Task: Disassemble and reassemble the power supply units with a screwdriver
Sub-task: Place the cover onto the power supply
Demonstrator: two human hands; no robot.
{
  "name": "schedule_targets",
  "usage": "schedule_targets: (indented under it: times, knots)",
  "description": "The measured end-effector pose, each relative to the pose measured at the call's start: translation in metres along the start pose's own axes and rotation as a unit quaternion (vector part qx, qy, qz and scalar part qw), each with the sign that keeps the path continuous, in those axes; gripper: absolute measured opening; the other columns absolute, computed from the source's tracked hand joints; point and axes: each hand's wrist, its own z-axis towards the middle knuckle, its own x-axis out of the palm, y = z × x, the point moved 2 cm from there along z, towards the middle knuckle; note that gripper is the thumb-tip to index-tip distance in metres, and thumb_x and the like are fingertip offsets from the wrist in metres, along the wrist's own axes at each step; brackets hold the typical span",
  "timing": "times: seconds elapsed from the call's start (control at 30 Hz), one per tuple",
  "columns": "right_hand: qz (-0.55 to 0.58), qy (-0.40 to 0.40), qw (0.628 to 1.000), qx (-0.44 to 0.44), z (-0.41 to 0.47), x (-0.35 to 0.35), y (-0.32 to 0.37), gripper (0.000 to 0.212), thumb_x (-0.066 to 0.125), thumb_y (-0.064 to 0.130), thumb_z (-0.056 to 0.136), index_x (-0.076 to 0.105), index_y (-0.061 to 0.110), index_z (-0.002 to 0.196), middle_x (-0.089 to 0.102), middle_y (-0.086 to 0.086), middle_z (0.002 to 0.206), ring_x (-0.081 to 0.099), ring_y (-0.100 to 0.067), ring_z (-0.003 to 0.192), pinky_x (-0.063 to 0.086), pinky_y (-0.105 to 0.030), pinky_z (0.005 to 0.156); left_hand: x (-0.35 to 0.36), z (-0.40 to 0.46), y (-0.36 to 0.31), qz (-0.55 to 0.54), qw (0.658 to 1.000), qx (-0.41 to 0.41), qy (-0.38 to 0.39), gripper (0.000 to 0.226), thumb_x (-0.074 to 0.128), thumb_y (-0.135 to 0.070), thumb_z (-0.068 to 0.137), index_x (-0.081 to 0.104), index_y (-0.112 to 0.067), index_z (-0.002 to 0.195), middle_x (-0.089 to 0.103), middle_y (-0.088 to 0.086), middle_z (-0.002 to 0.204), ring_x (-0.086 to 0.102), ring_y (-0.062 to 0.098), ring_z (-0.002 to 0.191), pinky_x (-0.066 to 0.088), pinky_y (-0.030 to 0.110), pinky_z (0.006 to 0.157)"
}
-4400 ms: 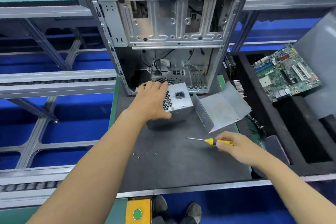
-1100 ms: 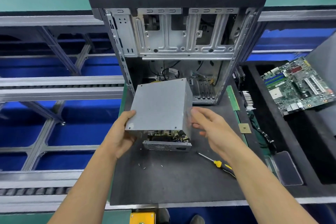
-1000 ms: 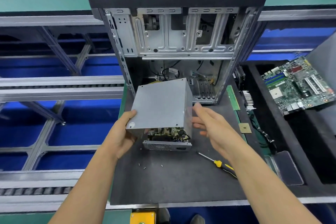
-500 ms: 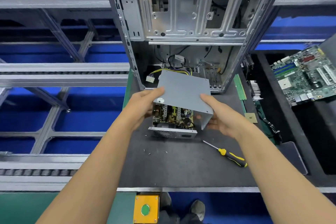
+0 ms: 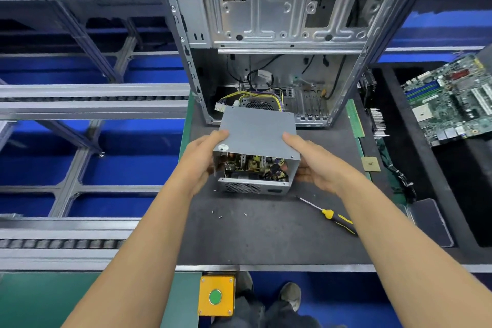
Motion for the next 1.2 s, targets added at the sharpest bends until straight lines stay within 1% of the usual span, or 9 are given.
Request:
schedule_targets:
  times: [0.17, 0.3, 0.47, 0.67, 0.83, 0.9, 1.0, 1.1, 1.2]
  knots:
    - [-0.039, -0.013, 0.999, -0.017, -0.002, 0.000, 0.005, 0.085, 0.065, 0.080, 0.062, 0.055, 0.027, 0.128, 0.067, -0.006, 0.121, 0.070, -0.020, 0.103, 0.048, -0.048, 0.102, -0.004, 0.001, 0.007, 0.007, 1.000, 0.025, -0.015, 0.025, 0.070, -0.037, 0.083, 0.073, -0.016, 0.096, 0.074, 0.002, 0.083, 0.067, 0.015, 0.069, 0.050, 0.027, 0.061]
    - [-0.030, -0.028, 0.999, -0.026, -0.004, -0.003, 0.003, 0.075, 0.067, 0.076, 0.061, 0.058, 0.030, 0.119, 0.073, 0.002, 0.112, 0.069, -0.020, 0.103, 0.046, -0.048, 0.104, -0.003, 0.000, 0.012, 0.011, 0.999, 0.036, -0.005, 0.021, 0.067, -0.030, 0.092, 0.073, -0.014, 0.103, 0.077, 0.000, 0.085, 0.070, 0.010, 0.068, 0.051, 0.018, 0.054]
    - [-0.023, -0.047, 0.998, -0.034, -0.004, -0.001, -0.001, 0.070, 0.067, 0.075, 0.062, 0.062, 0.032, 0.117, 0.075, 0.009, 0.105, 0.068, -0.019, 0.106, 0.046, -0.046, 0.105, -0.003, -0.002, 0.014, 0.013, 0.999, 0.049, -0.003, 0.023, 0.069, -0.030, 0.092, 0.076, -0.013, 0.105, 0.078, -0.002, 0.094, 0.072, 0.005, 0.073, 0.050, 0.011, 0.056]
    - [-0.108, -0.053, 0.991, -0.061, -0.012, 0.006, -0.002, 0.056, 0.056, 0.075, 0.077, 0.067, 0.040, 0.120, 0.068, 0.030, 0.109, 0.061, 0.004, 0.108, 0.041, -0.032, 0.107, -0.008, 0.001, 0.023, 0.011, 0.999, 0.041, -0.020, 0.022, 0.067, -0.028, 0.092, 0.076, -0.013, 0.106, 0.078, -0.002, 0.094, 0.072, 0.008, 0.075, 0.052, 0.015, 0.060]
    - [-0.165, -0.099, 0.979, -0.072, -0.016, 0.008, 0.004, 0.071, 0.042, 0.079, 0.083, 0.054, 0.036, 0.139, 0.057, 0.014, 0.138, 0.049, -0.015, 0.129, 0.037, -0.033, 0.103, -0.005, 0.000, 0.024, 0.008, 0.999, 0.035, -0.025, 0.024, 0.069, -0.038, 0.092, 0.079, -0.016, 0.094, 0.078, -0.002, 0.100, 0.074, 0.009, 0.088, 0.054, 0.019, 0.070]
    - [-0.166, -0.107, 0.978, -0.069, -0.016, 0.008, 0.006, 0.074, 0.040, 0.077, 0.086, 0.052, 0.029, 0.141, 0.053, 0.008, 0.143, 0.049, -0.016, 0.122, 0.035, -0.032, 0.096, -0.001, 0.000, 0.018, 0.004, 0.999, 0.035, -0.038, 0.026, 0.069, -0.038, 0.092, 0.078, -0.014, 0.095, 0.078, -0.001, 0.098, 0.074, 0.009, 0.085, 0.054, 0.021, 0.070]
    - [-0.192, -0.132, 0.969, -0.082, -0.016, 0.008, 0.010, 0.073, 0.038, 0.072, 0.090, 0.060, 0.011, 0.124, 0.061, 0.000, 0.127, 0.050, -0.005, 0.083, 0.035, -0.030, 0.083, 0.002, -0.001, 0.015, -0.004, 0.998, 0.035, -0.049, 0.026, 0.068, -0.038, 0.093, 0.077, -0.013, 0.095, 0.078, 0.000, 0.096, 0.074, 0.012, 0.084, 0.055, 0.023, 0.068]
    - [-0.211, -0.143, 0.963, -0.089, -0.016, 0.007, 0.010, 0.072, 0.037, 0.071, 0.091, 0.065, 0.008, 0.112, 0.063, 0.006, 0.109, 0.056, -0.006, 0.086, 0.038, -0.026, 0.064, 0.003, -0.003, 0.015, -0.009, 0.998, 0.037, -0.053, 0.026, 0.067, -0.036, 0.094, 0.076, -0.012, 0.099, 0.078, 0.003, 0.099, 0.074, 0.016, 0.089, 0.055, 0.027, 0.072]
    - [-0.215, -0.144, 0.962, -0.090, -0.015, 0.007, 0.010, 0.073, 0.036, 0.071, 0.091, 0.064, 0.004, 0.095, 0.065, -0.005, 0.090, 0.055, -0.011, 0.079, 0.036, -0.023, 0.059, 0.003, -0.002, 0.017, -0.004, 0.997, 0.047, -0.053, 0.027, 0.066, -0.036, 0.095, 0.076, -0.012, 0.099, 0.078, 0.002, 0.100, 0.074, 0.016, 0.089, 0.054, 0.027, 0.072]
